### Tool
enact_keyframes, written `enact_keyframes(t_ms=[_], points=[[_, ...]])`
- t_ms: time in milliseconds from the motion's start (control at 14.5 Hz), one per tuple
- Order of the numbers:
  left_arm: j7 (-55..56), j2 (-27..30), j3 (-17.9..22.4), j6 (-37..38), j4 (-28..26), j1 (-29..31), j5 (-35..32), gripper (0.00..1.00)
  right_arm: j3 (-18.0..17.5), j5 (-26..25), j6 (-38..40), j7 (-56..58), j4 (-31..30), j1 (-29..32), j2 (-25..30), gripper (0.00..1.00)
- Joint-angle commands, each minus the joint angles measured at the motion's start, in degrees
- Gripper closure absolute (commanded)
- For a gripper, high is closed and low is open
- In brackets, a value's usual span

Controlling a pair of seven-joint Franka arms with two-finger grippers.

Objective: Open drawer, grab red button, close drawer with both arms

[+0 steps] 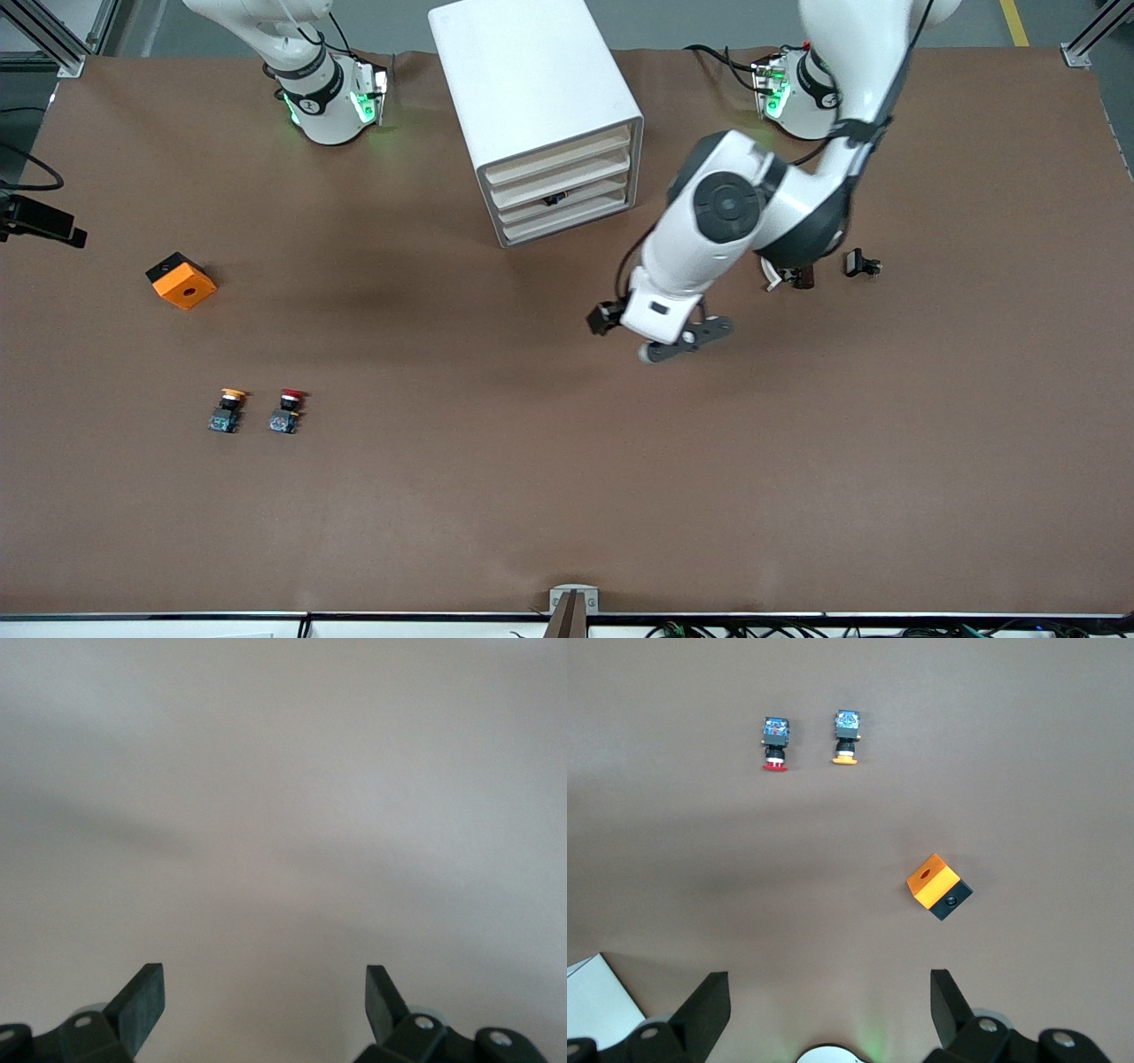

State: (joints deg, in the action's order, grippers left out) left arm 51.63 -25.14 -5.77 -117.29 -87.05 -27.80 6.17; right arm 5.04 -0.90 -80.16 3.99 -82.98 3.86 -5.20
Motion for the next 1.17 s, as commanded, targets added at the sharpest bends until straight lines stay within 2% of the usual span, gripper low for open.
enact_keyframes(t_ms=[0,207,552,897,1103], points=[[-6.17,4.3,-0.47,4.07,-1.01,4.23,-3.09,0.0,0.06,0.99,0.45,0.05,0.09,0.18,1.5,0.0],[-14.95,9.13,-0.65,10.38,-1.1,10.2,-3.09,0.0,-0.2,3.35,0.79,0.58,0.27,3.78,1.24,0.0],[-31.3,14.14,-0.74,19.98,-1.89,19.34,-3.01,0.0,-0.21,2.84,1.33,0.23,-1.92,0.36,4.92,0.0],[-42.64,20.02,-1.18,20.25,-7.33,27.16,-2.75,0.0,-0.12,2.75,-1.84,0.41,-6.5,0.45,8.88,0.0],[-46.8,22.06,-1.09,20.25,-8.05,30.08,-2.57,0.0,0.23,2.66,-1.84,0.41,-8.16,0.71,10.37,0.0]])
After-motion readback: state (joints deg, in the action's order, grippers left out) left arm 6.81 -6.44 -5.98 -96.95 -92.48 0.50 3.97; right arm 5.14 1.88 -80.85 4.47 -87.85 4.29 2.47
